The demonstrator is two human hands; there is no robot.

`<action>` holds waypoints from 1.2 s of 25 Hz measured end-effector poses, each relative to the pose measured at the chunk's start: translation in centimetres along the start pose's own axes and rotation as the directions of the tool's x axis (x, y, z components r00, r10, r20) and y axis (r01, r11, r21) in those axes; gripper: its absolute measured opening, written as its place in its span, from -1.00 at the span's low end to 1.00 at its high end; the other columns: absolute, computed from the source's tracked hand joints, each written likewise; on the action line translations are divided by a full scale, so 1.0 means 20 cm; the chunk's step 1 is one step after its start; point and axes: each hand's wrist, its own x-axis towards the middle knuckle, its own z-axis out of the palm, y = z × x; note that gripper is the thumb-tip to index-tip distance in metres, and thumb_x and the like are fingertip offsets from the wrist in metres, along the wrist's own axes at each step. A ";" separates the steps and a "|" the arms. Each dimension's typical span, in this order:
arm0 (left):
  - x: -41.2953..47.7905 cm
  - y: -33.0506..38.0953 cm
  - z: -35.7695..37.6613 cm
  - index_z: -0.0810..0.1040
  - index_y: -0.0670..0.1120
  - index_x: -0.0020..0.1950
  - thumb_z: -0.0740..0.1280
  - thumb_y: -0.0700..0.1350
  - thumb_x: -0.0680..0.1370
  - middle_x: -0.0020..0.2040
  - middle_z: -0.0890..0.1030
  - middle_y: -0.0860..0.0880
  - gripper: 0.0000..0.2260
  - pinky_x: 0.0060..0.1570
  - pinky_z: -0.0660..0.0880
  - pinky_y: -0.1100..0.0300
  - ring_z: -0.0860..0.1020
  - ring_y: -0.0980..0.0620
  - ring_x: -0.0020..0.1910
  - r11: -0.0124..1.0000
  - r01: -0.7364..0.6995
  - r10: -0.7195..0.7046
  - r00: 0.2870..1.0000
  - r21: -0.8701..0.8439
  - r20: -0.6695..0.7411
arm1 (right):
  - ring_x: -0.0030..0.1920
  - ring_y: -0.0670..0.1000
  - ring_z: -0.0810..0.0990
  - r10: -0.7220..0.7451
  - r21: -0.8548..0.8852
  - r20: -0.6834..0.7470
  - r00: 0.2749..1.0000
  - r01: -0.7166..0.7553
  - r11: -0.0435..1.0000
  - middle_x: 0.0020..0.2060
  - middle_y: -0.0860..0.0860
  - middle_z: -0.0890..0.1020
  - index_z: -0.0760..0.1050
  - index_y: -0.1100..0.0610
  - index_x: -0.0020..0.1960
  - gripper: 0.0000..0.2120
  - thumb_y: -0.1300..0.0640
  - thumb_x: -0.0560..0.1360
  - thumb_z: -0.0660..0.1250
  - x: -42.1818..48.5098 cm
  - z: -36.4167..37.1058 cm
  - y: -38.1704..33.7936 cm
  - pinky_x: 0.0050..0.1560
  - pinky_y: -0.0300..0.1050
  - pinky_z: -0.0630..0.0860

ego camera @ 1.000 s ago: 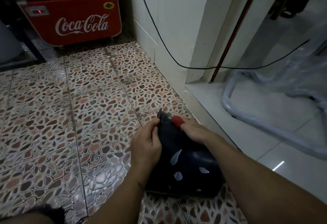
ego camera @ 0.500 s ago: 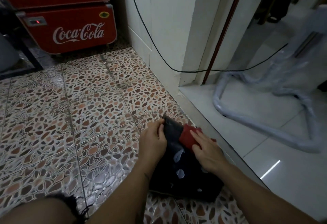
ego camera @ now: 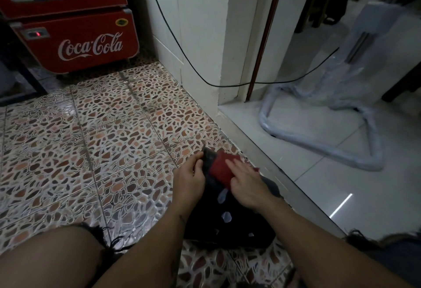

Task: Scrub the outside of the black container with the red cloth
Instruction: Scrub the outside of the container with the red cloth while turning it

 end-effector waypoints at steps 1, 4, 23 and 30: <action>-0.01 0.00 0.00 0.66 -0.03 0.25 0.25 -0.17 0.64 0.04 0.66 0.06 -0.74 -0.12 0.31 0.64 0.57 0.12 0.00 1.000 -0.008 0.008 1.000 -0.011 0.003 | 0.58 0.12 0.16 0.119 -0.040 -0.006 0.993 -0.119 0.992 0.62 0.02 0.19 0.15 -0.07 0.60 -0.38 -0.03 0.54 -0.07 0.03 -0.02 0.06 0.54 0.22 0.07; 0.00 -0.02 0.01 0.66 0.00 0.21 0.24 -0.16 0.64 -0.01 0.67 0.06 -0.75 -0.15 0.35 0.61 0.61 0.14 -0.04 0.999 0.012 -0.012 1.000 -0.041 0.004 | 0.42 0.21 0.39 0.245 -0.034 0.023 0.969 -0.244 0.969 0.48 0.11 0.41 0.33 0.00 0.49 -0.40 -0.13 0.52 -0.09 0.12 -0.06 0.04 0.43 0.21 0.27; 0.09 -0.06 0.05 0.67 0.08 0.16 0.24 -0.14 0.62 0.05 0.69 0.05 -0.75 0.13 0.55 0.10 0.62 0.08 0.05 0.986 0.111 -0.114 0.993 -0.127 -0.015 | 0.58 0.08 0.14 -0.086 0.218 -0.042 0.995 0.093 0.971 0.58 -0.03 0.29 0.33 -0.11 0.54 -0.33 0.08 0.42 0.07 0.14 0.02 -0.21 0.57 0.14 0.06; 0.16 0.02 0.10 0.64 0.07 0.18 0.21 -0.05 0.60 0.14 0.66 -0.01 -0.74 0.24 0.51 -0.02 0.58 -0.03 0.14 0.986 0.151 -0.149 0.988 -0.073 0.031 | 0.56 0.05 0.22 0.192 0.274 -0.080 0.978 -0.164 0.948 0.57 -0.09 0.31 0.42 -0.11 0.49 -0.29 0.34 0.41 0.19 -0.08 -0.08 0.20 0.55 0.09 0.18</action>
